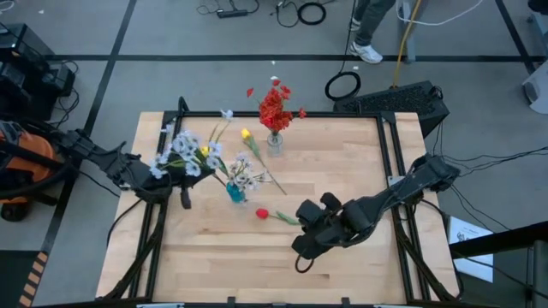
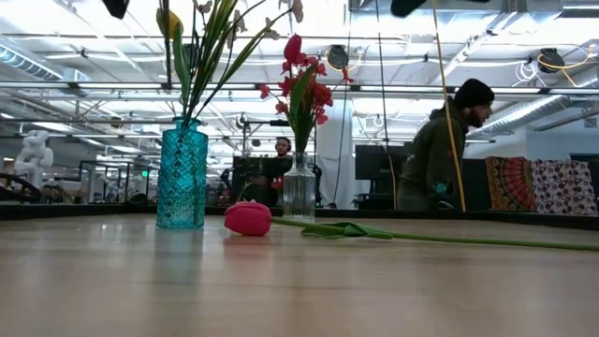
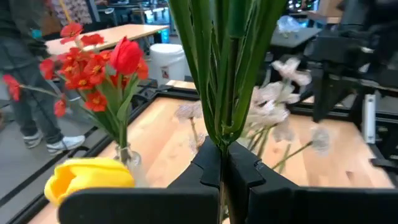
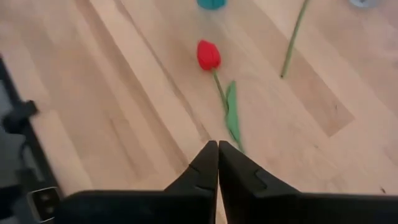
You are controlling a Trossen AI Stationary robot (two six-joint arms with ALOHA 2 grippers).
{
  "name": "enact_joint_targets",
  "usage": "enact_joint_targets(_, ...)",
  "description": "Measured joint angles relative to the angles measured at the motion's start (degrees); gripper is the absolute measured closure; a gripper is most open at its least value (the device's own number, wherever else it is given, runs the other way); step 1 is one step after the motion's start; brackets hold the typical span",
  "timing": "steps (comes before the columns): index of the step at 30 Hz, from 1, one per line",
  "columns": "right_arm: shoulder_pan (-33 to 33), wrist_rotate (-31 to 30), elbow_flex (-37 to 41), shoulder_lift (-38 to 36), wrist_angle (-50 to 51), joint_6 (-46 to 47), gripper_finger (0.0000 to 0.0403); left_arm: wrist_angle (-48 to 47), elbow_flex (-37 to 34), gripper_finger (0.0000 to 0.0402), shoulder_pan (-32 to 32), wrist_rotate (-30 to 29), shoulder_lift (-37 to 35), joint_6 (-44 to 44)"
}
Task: Sort flowers into vase by color
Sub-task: Put the white flowers into the blue vase
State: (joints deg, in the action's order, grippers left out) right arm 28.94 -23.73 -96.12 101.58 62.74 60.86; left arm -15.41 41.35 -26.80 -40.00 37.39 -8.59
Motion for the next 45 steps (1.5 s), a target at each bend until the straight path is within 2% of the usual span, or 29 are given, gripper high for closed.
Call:
enact_joint_targets(9, -0.1, 1.7, 0.0, 6.1, -0.7, 2.0, 0.0399, 0.6, -1.7, 0.0401, 4.1, 1.1, 2.3, -1.4)
enact_joint_targets(16, -0.1, 4.4, 0.0, 8.6, -0.9, 3.1, 0.0399, 2.7, -1.7, 0.0401, 5.1, 4.1, 4.7, -1.6)
enact_joint_targets(32, -0.1, 4.4, 0.0, 9.0, -5.2, 3.2, 0.0399, 1.9, -1.8, 0.0401, 5.1, 1.5, 8.7, -1.6)
enact_joint_targets(40, -0.1, 4.4, 0.0, 9.0, -6.6, 3.2, 0.0399, 10.7, -9.0, 0.0398, 5.1, 0.8, 8.6, -3.1)
enact_joint_targets(45, -0.1, 4.4, 0.0, 9.0, -6.9, 3.2, 0.0399, 11.2, -13.0, 0.0397, 5.1, 0.5, 8.7, -6.4)
